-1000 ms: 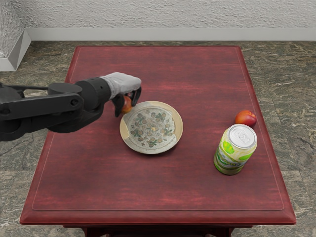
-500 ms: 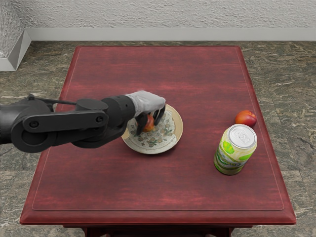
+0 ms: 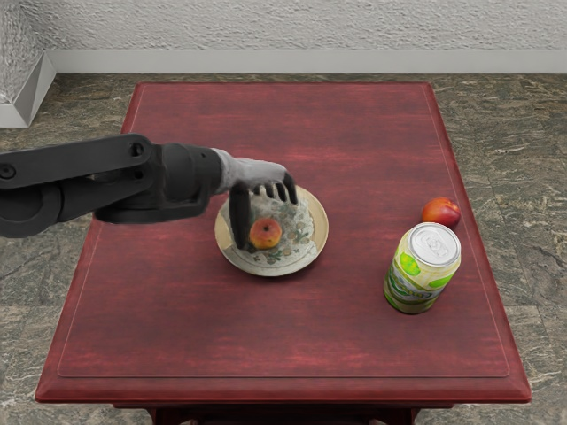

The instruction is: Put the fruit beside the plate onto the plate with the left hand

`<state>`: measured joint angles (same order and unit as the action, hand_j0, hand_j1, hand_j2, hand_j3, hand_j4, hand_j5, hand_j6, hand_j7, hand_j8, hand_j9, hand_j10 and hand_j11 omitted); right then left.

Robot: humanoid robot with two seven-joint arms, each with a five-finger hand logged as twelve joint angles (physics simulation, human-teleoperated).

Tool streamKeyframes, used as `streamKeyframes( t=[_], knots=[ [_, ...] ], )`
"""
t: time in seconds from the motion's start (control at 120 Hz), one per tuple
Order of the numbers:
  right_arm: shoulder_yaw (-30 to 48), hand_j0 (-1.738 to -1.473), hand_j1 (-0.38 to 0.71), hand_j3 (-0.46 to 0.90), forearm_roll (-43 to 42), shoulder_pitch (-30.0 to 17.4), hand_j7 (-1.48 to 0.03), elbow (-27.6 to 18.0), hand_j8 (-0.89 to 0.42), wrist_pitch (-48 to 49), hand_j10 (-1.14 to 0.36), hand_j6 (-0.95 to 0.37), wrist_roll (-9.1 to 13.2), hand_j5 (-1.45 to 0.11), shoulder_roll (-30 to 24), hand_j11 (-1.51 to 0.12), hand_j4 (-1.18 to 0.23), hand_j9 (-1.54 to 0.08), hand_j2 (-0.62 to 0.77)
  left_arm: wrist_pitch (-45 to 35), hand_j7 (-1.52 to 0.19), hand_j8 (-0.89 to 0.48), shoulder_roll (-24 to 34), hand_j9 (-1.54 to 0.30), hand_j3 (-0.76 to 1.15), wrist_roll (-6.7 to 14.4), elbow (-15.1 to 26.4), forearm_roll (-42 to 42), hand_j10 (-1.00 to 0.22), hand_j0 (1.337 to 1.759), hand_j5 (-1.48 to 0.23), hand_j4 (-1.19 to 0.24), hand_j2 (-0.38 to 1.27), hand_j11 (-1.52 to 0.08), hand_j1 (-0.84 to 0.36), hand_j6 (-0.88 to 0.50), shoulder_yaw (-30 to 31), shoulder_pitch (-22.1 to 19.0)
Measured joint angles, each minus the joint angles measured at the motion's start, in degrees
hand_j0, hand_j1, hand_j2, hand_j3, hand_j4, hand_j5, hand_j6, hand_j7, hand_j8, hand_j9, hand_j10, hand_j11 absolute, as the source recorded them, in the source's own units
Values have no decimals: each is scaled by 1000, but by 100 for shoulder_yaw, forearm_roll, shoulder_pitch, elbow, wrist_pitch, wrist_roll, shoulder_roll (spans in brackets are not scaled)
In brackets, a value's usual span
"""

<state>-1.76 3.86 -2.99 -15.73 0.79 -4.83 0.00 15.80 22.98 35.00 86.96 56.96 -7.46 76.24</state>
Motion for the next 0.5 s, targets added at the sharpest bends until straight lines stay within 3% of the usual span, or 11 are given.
streamKeyframes(
  t=[0.067, 0.142, 0.267, 0.358, 0.5],
  knots=[
    [0, -1658, -305, 0, 0, 0, -47, 0, -36, 0, -36, -36, 0, -47, 0, -47, -36, -47, -7, 460, -408, -277, 314, -407, 0, 0, 49, -747, -311, 1658, -415, -308, 109, -407, 8, -274, -488, -76],
    [0, -1658, -305, 0, 0, 0, -47, 0, -36, 0, -36, -36, 0, -47, 0, -47, -36, -47, -7, 978, -383, -270, 1108, -383, 0, 0, 76, -2007, -293, 1658, -388, -291, 91, -383, 20, -268, -885, -236],
    [0, -1658, -305, 0, -1, 0, -47, 0, -36, 0, -36, -36, 0, -47, 0, -47, -36, -47, -7, 1632, -358, -263, 2403, -358, 0, 0, 77, -4125, -275, 1658, -361, -274, 73, -358, 32, -262, -1150, -475],
    [0, -1658, -305, 0, 0, 0, -47, 0, -36, 0, -36, -36, 0, -47, 0, -47, -36, -47, -7, 1802, -347, -259, 3161, -347, 0, 0, 74, -5196, -267, 1658, -349, -266, 65, -347, 38, -259, -1259, -898],
    [0, -1658, -305, 0, 0, 0, -47, 0, -36, 0, -36, -36, 0, -47, 0, -47, -36, -47, -7, 1893, -338, -256, 3390, -337, 0, 0, 58, -6013, -260, 1658, -338, -260, 58, -337, 43, -256, -1478, -1120]
  ],
)
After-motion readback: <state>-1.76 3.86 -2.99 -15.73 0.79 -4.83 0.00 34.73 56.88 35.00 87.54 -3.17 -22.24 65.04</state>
